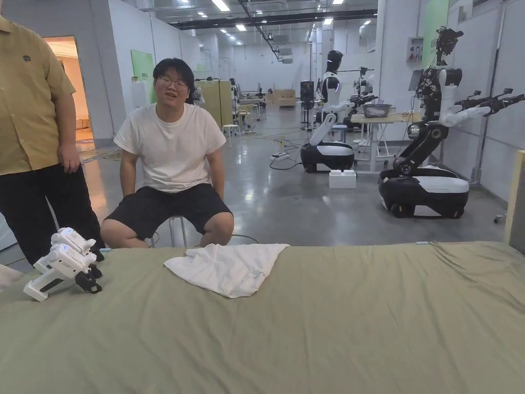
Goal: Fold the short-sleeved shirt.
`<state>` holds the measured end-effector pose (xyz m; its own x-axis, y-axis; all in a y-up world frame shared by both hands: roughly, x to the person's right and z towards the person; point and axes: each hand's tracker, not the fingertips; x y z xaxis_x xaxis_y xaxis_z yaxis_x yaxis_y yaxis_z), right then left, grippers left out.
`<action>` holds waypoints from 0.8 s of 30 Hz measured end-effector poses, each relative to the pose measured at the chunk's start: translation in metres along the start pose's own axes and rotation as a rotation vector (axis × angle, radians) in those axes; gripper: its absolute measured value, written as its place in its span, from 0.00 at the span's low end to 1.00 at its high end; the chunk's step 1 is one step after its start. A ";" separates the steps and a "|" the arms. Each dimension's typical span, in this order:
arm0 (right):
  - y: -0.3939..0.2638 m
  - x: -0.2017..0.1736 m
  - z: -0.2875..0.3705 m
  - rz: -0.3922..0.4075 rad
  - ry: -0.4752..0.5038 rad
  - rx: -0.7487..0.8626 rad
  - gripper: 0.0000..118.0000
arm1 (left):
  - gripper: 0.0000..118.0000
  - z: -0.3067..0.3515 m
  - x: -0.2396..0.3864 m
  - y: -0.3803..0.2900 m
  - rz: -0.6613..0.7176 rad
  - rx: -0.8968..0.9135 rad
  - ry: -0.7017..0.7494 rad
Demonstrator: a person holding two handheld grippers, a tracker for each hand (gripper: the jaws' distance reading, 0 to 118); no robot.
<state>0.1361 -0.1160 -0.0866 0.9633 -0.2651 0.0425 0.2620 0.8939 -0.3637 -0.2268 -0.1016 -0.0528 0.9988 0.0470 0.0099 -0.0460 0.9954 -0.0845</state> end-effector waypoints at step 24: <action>-0.029 0.003 -0.010 0.272 0.105 0.129 1.00 | 1.00 -0.029 0.012 -0.037 -0.003 -0.095 -0.010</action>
<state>0.1311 -0.1460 -0.0849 0.9895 -0.0400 -0.1388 0.0076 0.9739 -0.2269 -0.2123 -0.1405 -0.0786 0.9988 0.0453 0.0206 -0.0409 0.9831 -0.1787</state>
